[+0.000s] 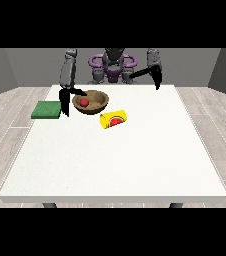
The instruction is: Pick the cup and pour the ball into the bowl, then pick the bowl and place it on the pad
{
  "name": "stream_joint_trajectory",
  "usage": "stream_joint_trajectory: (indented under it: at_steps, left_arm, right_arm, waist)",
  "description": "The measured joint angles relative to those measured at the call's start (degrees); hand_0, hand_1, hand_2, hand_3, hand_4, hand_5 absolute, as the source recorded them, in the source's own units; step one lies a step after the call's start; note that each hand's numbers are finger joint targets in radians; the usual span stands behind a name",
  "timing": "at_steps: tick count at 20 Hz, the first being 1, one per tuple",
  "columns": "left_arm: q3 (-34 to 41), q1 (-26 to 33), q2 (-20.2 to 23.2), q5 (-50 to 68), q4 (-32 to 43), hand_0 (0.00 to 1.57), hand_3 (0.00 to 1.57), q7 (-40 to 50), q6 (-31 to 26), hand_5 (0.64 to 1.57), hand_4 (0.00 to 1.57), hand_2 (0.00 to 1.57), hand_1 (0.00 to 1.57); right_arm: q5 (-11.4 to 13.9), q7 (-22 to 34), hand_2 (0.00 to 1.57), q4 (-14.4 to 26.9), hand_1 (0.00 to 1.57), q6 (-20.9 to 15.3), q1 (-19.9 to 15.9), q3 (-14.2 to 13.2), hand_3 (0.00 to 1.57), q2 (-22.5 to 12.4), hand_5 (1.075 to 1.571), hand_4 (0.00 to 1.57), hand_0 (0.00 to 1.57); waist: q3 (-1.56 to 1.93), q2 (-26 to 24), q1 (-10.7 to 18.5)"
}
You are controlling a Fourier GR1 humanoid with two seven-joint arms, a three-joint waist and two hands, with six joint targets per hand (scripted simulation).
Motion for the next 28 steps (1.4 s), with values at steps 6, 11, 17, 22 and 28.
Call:
stream_joint_trajectory:
  at_steps: [6, 11, 17, 22, 28]
  left_arm:
    - [0.92, 2.45, 0.79, 1.06, 0.26, 0.00, 0.00, -0.60, -0.74, 1.565, 0.00, 0.00, 0.00]
    - [0.58, 2.15, 1.58, 1.53, -1.92, 0.00, 0.00, 0.10, -2.26, 1.568, 0.00, 0.00, 0.00]
    - [1.21, 1.63, 2.03, 2.75, -2.12, 0.00, 0.00, 0.78, -3.57, 1.570, 0.00, 0.00, 0.00]
    - [4.32, 3.37, 4.38, 4.38, 0.81, 0.00, 0.00, -0.29, -4.19, 1.570, 0.00, 0.00, 0.00]
    - [7.13, 7.61, 6.19, 5.44, 5.08, 0.00, 0.00, -3.03, -3.64, 1.570, 0.00, 0.00, 0.00]
  right_arm:
    - [-0.34, 2.45, 0.00, 2.08, 0.00, -3.41, -3.31, 1.17, 0.00, 4.42, 1.546, 0.35, 0.00]
    - [1.43, 1.28, 1.57, 3.69, 1.57, -7.08, -2.79, 1.02, 1.57, 2.27, 1.553, 1.04, 1.57]
    - [4.50, 6.17, 1.57, 4.04, 1.57, -13.38, -3.41, 2.32, 1.57, 0.24, 1.554, 1.02, 1.57]
    - [6.86, 14.74, 1.57, 3.87, 1.57, -17.47, -5.05, 5.17, 1.57, 1.27, 1.554, 1.03, 1.57]
    - [7.18, 26.93, 1.57, 0.70, 1.57, -16.95, -7.36, 7.70, 1.57, 1.16, 1.553, 1.05, 1.57]
  waist:
    - [1.25, -1.72, -0.26]
    - [0.34, -1.21, 1.29]
    - [0.12, -2.04, 2.41]
    - [0.99, -4.80, -0.57]
    - [1.49, -9.25, -5.27]
